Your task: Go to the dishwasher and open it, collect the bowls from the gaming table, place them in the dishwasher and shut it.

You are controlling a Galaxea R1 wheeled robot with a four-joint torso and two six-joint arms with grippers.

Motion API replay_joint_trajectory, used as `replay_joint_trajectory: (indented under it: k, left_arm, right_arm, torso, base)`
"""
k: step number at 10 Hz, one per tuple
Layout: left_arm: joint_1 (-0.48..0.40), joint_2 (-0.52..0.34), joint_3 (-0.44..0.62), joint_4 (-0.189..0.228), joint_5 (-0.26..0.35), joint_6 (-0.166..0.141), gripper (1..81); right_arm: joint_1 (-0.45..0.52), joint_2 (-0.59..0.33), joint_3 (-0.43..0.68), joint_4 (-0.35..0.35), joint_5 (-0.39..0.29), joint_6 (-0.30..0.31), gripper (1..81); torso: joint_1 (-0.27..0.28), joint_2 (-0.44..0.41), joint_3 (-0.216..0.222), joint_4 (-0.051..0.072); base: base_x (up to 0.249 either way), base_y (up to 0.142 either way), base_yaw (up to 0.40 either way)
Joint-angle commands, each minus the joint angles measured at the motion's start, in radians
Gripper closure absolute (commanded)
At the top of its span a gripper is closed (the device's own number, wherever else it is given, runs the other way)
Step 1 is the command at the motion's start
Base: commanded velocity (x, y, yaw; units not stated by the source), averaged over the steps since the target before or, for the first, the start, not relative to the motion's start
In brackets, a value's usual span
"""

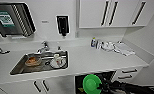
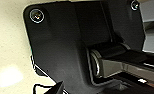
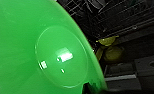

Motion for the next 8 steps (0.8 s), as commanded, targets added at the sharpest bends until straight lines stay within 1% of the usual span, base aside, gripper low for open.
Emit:
replay_joint_trajectory:
  k: [1, 6, 8]
  left_arm:
    - [-0.032, -0.014, 0.005, 0.004, 0.059, 0.010, 1.0]
    - [-0.030, -0.021, 0.005, 0.003, 0.059, 0.010, 1.0]
    - [-0.029, -0.025, 0.005, 0.001, 0.059, 0.010, 1.0]
  right_arm:
    - [0.159, 0.011, -0.027, 0.031, -0.043, -0.003, 81.1]
    - [0.194, 0.051, -0.102, 0.033, -0.033, 0.005, 81.1]
    - [0.213, 0.054, -0.105, 0.033, -0.024, 0.008, 81.1]
  torso:
    - [0.000, 0.000, 0.000, 0.000]
    - [0.000, 0.000, 0.000, 0.000]
    - [0.000, 0.000, 0.000, 0.000]
  base:
    - [0.000, 0.000, 0.000]
    - [0.000, 0.000, 0.000]
    - [0.000, 0.000, 0.000]
